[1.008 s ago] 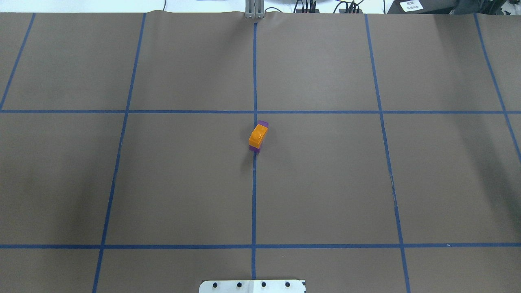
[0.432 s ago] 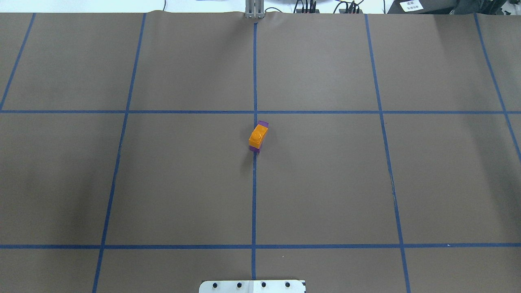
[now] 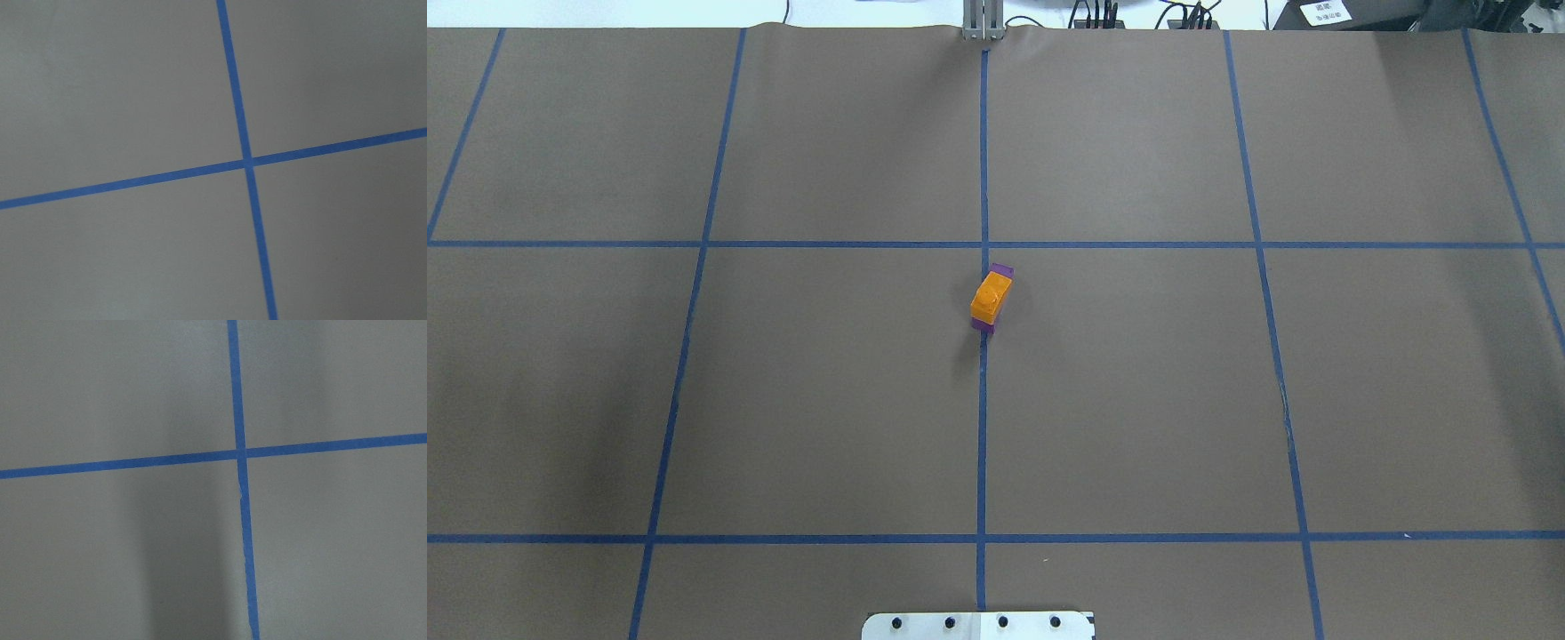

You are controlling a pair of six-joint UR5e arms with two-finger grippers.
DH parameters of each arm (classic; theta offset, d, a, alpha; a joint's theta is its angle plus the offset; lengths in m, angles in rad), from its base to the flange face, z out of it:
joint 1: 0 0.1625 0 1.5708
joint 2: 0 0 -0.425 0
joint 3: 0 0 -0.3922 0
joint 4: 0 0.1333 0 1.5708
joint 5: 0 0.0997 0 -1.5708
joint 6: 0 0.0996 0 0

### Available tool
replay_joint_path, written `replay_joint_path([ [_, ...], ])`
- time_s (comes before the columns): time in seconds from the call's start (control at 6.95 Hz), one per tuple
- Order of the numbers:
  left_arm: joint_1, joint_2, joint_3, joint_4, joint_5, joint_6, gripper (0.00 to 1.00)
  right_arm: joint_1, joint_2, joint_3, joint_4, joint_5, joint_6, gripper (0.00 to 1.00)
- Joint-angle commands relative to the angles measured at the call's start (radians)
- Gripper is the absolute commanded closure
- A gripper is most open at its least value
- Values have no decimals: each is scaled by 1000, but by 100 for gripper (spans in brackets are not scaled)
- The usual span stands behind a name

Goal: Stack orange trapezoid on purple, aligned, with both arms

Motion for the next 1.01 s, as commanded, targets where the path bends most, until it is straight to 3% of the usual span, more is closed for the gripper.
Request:
replay_joint_path([
  [0.0,0,0,18,-8,-31,-32,0,9,8,94,-157,-4,-3,0],
  [0.43,0,1,18,-9,-21,-30,0,17,8,113,-189,-99,-107,0],
  [0.86,0,0,22,-9,-18,-30,0,17,8,107,-180,-106,-103,0],
])
